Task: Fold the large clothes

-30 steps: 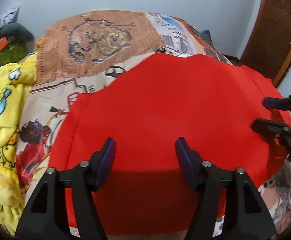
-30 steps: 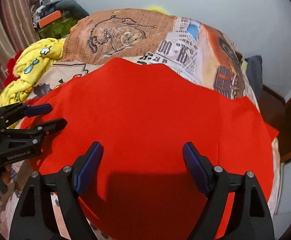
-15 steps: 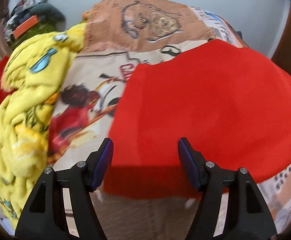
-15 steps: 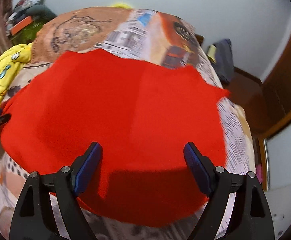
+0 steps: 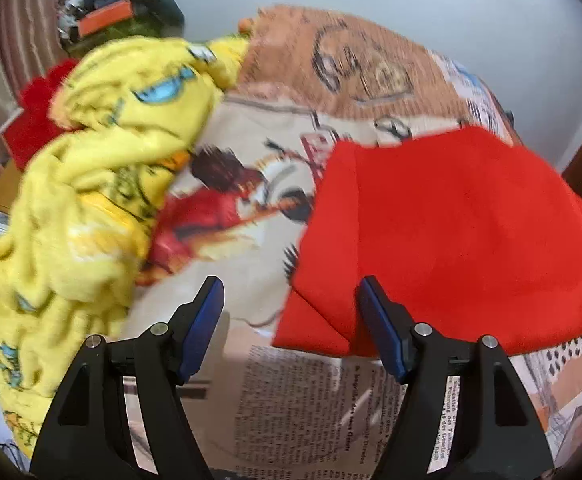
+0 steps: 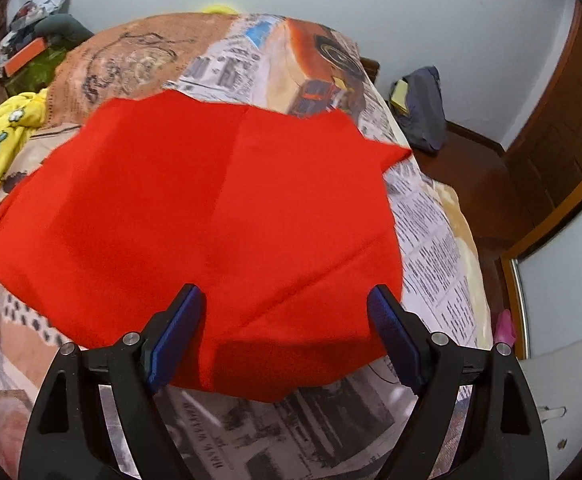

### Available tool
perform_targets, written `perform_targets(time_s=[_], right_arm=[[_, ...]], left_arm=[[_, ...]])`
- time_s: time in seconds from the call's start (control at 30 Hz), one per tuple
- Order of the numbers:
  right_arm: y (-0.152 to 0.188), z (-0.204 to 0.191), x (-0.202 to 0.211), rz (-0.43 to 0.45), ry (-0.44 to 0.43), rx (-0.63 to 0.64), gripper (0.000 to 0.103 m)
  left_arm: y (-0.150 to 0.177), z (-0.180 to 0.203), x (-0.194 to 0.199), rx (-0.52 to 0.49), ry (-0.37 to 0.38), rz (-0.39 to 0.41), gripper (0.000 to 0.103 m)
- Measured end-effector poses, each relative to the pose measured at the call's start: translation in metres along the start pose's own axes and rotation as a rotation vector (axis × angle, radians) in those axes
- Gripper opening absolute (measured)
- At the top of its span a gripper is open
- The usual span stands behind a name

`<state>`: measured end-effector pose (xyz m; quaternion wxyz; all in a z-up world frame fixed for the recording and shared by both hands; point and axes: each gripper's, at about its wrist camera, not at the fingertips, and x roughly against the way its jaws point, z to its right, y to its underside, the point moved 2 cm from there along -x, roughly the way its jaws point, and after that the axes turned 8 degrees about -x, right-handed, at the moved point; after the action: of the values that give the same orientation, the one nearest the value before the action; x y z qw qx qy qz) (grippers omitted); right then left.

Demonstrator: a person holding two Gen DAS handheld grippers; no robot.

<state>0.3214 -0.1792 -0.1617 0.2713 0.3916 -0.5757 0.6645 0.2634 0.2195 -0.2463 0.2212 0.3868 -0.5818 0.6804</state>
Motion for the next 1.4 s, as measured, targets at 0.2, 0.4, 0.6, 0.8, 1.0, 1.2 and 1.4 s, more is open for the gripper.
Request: perform_targets(time_s=[0.2,0.4,0.6,0.8,1.0,1.2,1.4], right_arm=[[-0.019,-0.033,0.018,0.07,-0.063,0.054,0.083],[-0.026,-0.066,0.012,0.073,-0.16,0.074,0.083],[-0.015,-0.088,-0.019,-0.002,-0.192,0.105,0.083],[-0.01,-0.087,-0.022,-0.031,-0.25,0.073,0.084],[-0.006,-0.09,-0.02,-0.024,-0.251,0.076,0.085],[-0.007,-0.089,-0.021,-0.03,-0.257,0.062,0.086],[-0.009,-0.089,-0.021,-0.044,-0.254,0.045,0.086]], left_arm=[[-0.008,-0.014,0.032,0.098,0.071,0.08,0.069],[0.006,-0.004,0.028,0.157,0.213,0.007,0.069],[0.027,0.02,0.004,0.221,0.431,-0.122,0.069],[0.028,0.029,-0.018,0.313,0.586,-0.169,0.069],[0.02,0.022,-0.042,0.49,0.782,-0.154,0.069],[0.009,0.013,-0.069,0.617,0.83,-0.122,0.04],[-0.007,0.022,-0.084,0.614,0.76,-0.111,0.018]])
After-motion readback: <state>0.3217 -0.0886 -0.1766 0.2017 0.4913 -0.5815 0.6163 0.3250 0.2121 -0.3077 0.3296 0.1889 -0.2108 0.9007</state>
